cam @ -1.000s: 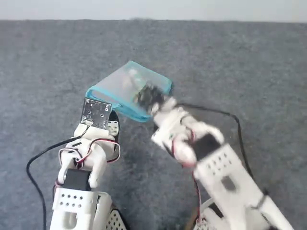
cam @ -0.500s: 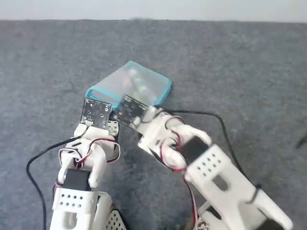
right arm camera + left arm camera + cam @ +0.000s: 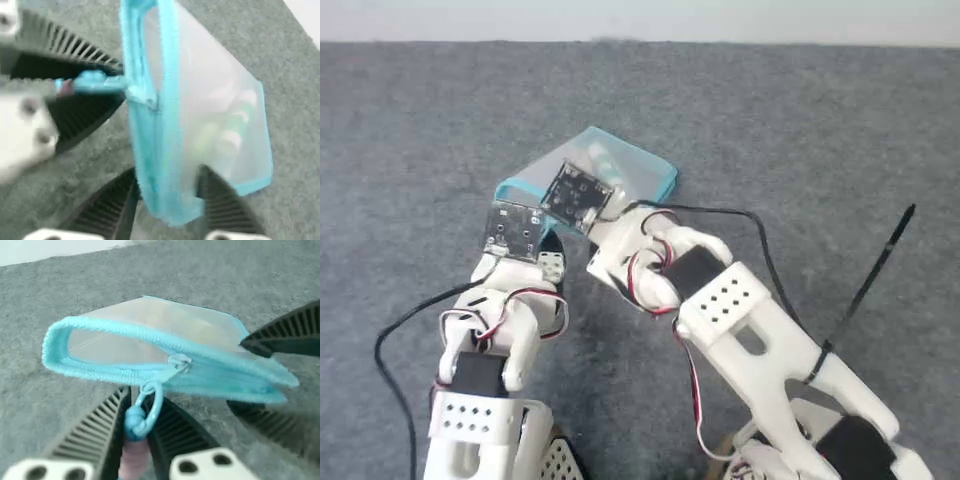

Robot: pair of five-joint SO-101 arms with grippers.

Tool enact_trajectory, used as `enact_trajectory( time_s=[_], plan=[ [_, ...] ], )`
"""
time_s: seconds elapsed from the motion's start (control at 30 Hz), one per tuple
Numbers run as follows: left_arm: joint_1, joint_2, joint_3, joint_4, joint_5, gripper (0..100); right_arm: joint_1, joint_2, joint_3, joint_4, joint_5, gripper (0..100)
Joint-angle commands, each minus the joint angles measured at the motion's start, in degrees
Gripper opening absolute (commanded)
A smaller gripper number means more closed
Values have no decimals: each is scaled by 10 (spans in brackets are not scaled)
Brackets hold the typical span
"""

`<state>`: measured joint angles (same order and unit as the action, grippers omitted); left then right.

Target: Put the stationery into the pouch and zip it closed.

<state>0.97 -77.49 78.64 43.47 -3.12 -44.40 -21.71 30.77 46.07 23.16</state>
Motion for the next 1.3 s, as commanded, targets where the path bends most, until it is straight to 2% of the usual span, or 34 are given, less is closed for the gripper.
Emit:
enact_trajectory(
  time_s=[0.0,0.1,0.2,0.33,0.73,0.93,1.13,1.27],
  plan=[
    [4,6,-15,-18,-11,11,5,18,-40,-11,4,4],
    [4,6,-14,-17,-11,11,31,33,-48,-7,-1,6],
    [1,6,-14,-17,-11,11,96,44,-52,-6,-33,6],
    [0,6,-14,-18,-11,11,161,49,-51,23,-39,6],
    [-1,6,-14,-18,-10,11,284,43,-50,122,-15,7],
    [-1,6,-14,-18,-10,11,357,43,-50,126,-3,7],
    [-1,6,-14,-18,1,11,394,44,-50,127,1,7],
    [1,6,-14,-18,0,11,385,42,-47,127,19,7]
  ],
)
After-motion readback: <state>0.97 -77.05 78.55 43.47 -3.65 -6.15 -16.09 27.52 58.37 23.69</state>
